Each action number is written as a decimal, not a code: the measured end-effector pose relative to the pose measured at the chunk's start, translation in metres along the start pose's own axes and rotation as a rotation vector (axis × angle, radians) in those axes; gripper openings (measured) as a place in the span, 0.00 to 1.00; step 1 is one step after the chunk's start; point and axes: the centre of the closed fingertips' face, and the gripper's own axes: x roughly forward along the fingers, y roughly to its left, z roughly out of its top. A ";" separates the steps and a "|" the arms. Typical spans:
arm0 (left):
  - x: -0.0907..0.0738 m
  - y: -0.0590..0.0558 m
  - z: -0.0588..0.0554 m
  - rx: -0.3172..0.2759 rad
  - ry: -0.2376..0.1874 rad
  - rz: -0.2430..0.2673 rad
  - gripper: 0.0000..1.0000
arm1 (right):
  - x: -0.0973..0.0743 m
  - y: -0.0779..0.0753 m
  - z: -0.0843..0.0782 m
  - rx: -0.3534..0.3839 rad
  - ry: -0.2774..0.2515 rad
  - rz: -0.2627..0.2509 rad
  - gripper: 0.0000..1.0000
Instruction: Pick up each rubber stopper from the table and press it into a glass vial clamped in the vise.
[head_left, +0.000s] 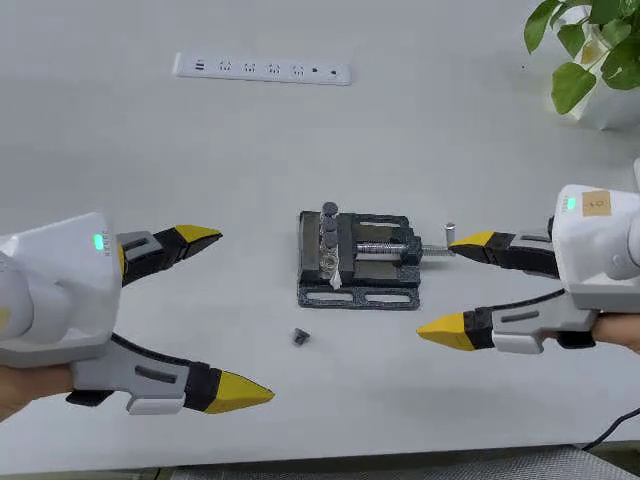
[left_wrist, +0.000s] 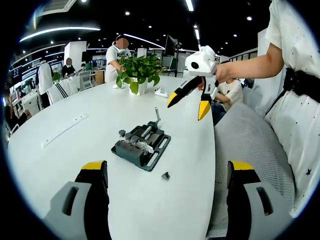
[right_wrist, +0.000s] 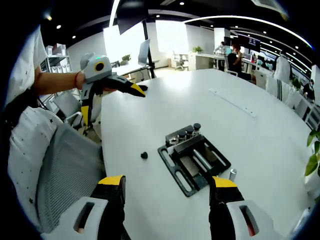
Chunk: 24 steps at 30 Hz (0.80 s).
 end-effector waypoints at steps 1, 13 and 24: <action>0.000 -0.002 -0.002 0.003 0.005 -0.003 0.99 | 0.000 0.003 -0.003 0.002 0.000 0.001 0.67; 0.000 -0.004 -0.014 -0.001 0.024 0.013 0.99 | 0.006 0.015 -0.015 0.015 -0.042 0.005 0.76; 0.001 -0.006 -0.028 -0.019 0.024 0.019 0.99 | 0.026 0.025 -0.024 0.026 -0.052 0.016 0.72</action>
